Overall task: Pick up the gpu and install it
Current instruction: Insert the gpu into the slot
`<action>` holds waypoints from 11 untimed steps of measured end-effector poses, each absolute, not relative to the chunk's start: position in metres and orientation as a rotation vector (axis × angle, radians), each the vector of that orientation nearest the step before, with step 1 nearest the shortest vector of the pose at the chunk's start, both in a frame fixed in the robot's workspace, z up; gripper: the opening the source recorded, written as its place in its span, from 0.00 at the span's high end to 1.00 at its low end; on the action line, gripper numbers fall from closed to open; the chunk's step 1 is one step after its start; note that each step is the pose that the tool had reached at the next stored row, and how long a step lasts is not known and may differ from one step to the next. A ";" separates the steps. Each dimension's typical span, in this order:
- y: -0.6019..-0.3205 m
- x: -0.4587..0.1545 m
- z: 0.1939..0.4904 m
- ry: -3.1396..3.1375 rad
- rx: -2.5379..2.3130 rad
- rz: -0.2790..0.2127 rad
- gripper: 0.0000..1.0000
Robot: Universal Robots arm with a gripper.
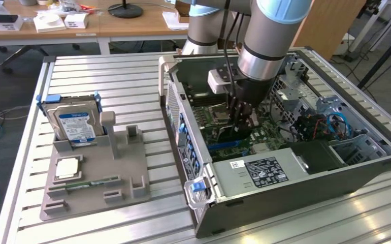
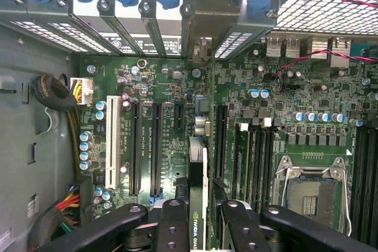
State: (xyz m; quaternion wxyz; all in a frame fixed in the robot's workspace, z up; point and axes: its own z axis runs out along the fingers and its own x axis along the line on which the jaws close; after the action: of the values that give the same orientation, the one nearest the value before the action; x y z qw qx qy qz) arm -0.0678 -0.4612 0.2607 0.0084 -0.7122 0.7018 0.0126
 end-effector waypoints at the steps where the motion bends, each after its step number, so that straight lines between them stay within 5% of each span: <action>1: -0.461 -0.068 0.260 2.193 -2.226 0.039 0.74; 11: -0.461 -0.068 0.258 2.193 -2.225 0.039 0.74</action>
State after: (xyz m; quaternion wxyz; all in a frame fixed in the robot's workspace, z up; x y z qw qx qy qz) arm -0.0678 -0.4611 0.2581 0.0085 -0.7122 0.7018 0.0126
